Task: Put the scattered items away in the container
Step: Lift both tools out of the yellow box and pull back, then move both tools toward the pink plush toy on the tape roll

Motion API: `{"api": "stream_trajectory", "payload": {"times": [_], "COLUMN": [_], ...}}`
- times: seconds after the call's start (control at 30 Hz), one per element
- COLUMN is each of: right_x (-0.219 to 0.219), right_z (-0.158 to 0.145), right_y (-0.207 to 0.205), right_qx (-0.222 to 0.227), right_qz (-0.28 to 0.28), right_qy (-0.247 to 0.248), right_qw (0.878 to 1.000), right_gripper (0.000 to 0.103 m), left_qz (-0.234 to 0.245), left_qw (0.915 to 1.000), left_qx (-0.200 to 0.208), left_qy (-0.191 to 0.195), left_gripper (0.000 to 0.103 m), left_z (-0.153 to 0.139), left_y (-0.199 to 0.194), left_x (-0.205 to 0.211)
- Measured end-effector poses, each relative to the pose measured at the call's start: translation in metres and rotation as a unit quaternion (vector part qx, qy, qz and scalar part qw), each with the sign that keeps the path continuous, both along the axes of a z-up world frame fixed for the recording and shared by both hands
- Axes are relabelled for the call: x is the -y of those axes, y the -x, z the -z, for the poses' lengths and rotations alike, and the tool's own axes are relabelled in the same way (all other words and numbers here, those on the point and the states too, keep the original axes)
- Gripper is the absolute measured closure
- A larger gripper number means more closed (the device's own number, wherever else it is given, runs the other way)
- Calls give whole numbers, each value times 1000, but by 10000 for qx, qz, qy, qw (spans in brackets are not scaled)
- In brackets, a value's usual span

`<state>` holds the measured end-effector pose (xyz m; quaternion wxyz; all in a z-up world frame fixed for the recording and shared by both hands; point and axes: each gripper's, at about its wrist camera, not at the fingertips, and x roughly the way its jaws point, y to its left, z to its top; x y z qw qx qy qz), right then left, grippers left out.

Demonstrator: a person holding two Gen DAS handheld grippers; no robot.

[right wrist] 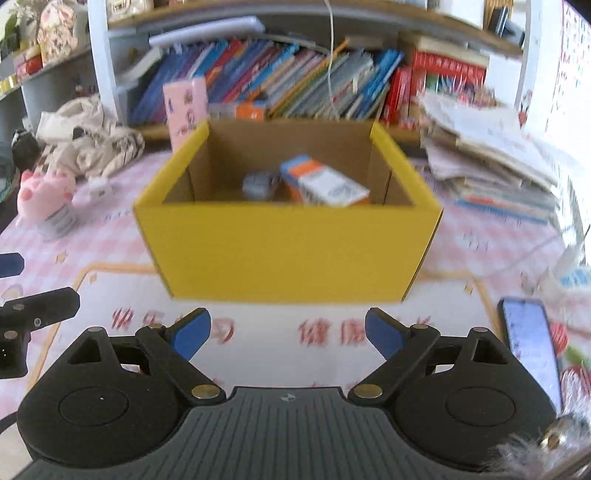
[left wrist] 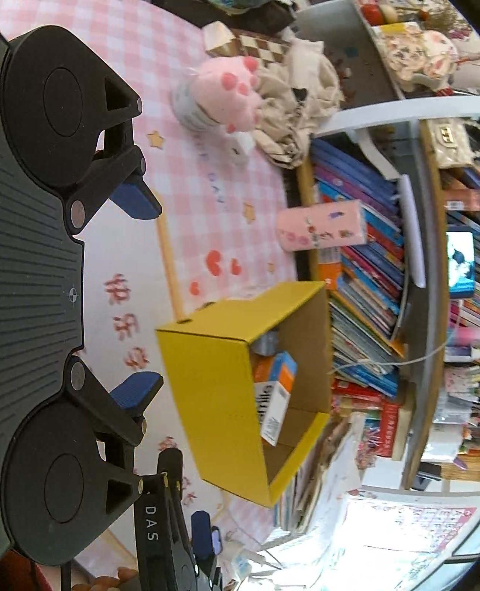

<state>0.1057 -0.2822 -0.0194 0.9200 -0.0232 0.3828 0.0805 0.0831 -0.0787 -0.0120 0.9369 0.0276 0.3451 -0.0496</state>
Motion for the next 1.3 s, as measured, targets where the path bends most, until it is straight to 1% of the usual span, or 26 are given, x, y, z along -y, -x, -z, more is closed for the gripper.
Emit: {"api": "stream_trajectory", "payload": {"times": [0.2, 0.43, 0.93, 1.3], "right_x": [-16, -34, -76, -113], "right_z": [3, 7, 12, 11], "right_y": [13, 23, 48, 55], "right_qx": [-152, -366, -525, -520], "right_qz": [-12, -58, -308, -655], "right_qy": [2, -4, 48, 193], "right_qw": [9999, 9993, 9981, 9963], "right_gripper": [8, 6, 3, 2], "left_qz": [-51, -140, -273, -505], "left_qw": [10000, 9998, 9992, 9981], "left_qx": [-63, -134, -273, -240], "left_qy": [41, 63, 132, 264], "left_gripper": [11, 11, 10, 10], "left_z": [0, 1, 5, 6], "left_y": [13, 27, 52, 66], "left_x": [-16, -35, -71, -103]}}
